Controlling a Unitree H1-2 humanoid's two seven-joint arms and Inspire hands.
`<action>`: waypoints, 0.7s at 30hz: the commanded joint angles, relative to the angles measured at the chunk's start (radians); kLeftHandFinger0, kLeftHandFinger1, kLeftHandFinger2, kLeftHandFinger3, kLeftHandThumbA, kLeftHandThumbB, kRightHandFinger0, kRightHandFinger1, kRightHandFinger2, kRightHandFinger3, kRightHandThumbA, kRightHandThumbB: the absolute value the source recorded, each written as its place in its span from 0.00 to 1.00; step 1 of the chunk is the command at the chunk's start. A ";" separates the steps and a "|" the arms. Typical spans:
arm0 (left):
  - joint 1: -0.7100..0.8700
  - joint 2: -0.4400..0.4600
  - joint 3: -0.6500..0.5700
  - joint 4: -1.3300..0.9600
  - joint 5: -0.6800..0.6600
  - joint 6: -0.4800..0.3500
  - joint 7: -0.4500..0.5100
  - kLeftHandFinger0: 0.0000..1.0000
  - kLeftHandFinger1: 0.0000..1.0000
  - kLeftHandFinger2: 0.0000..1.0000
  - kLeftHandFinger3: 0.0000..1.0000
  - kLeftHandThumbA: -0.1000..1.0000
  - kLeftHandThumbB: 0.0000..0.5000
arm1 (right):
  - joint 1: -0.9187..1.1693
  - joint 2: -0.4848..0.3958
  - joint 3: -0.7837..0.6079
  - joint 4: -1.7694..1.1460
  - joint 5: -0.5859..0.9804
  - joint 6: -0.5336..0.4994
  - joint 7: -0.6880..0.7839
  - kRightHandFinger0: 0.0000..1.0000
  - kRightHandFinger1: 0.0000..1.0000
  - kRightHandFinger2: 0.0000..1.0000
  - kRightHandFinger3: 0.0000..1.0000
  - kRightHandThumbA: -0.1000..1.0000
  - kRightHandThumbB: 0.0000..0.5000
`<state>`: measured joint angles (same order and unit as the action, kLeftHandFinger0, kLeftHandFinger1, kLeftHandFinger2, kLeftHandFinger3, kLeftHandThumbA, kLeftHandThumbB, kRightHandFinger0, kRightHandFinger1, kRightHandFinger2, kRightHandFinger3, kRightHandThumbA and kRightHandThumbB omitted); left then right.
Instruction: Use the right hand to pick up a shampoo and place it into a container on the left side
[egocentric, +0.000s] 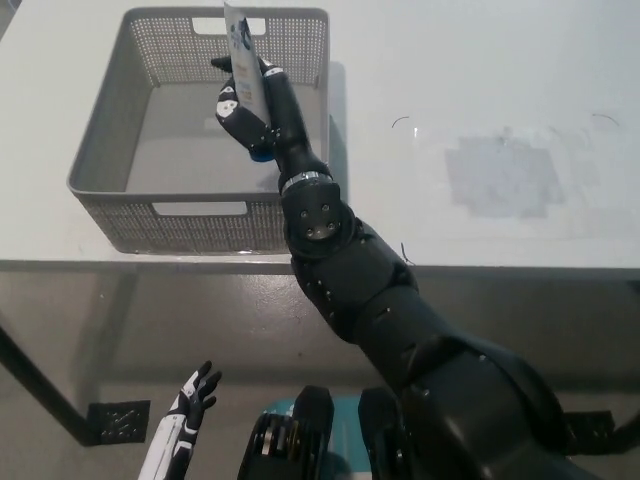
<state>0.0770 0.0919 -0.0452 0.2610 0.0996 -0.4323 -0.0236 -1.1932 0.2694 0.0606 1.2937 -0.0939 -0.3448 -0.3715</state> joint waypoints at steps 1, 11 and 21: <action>-0.014 0.018 -0.010 -0.021 -0.003 -0.038 -0.009 1.00 1.00 0.94 1.00 1.00 0.00 | -0.067 -0.007 -0.015 -0.014 0.020 -0.089 0.030 0.28 0.47 0.70 0.84 0.34 0.44; -0.018 0.019 -0.017 -0.009 -0.023 -0.038 -0.018 0.98 0.96 0.87 0.94 1.00 0.02 | -0.055 -0.034 0.015 -0.014 0.005 -0.098 0.161 1.00 1.00 1.00 1.00 0.77 0.76; -0.027 0.021 -0.020 -0.008 -0.020 -0.038 -0.021 0.91 0.89 0.82 0.91 1.00 0.00 | -0.067 -0.055 0.004 -0.040 0.021 -0.105 0.176 1.00 1.00 1.00 1.00 0.87 0.78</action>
<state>0.0619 0.1029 -0.0583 0.2649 0.0942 -0.4323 -0.0384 -1.1934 0.2233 0.0740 1.2938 -0.0888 -0.3834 -0.2277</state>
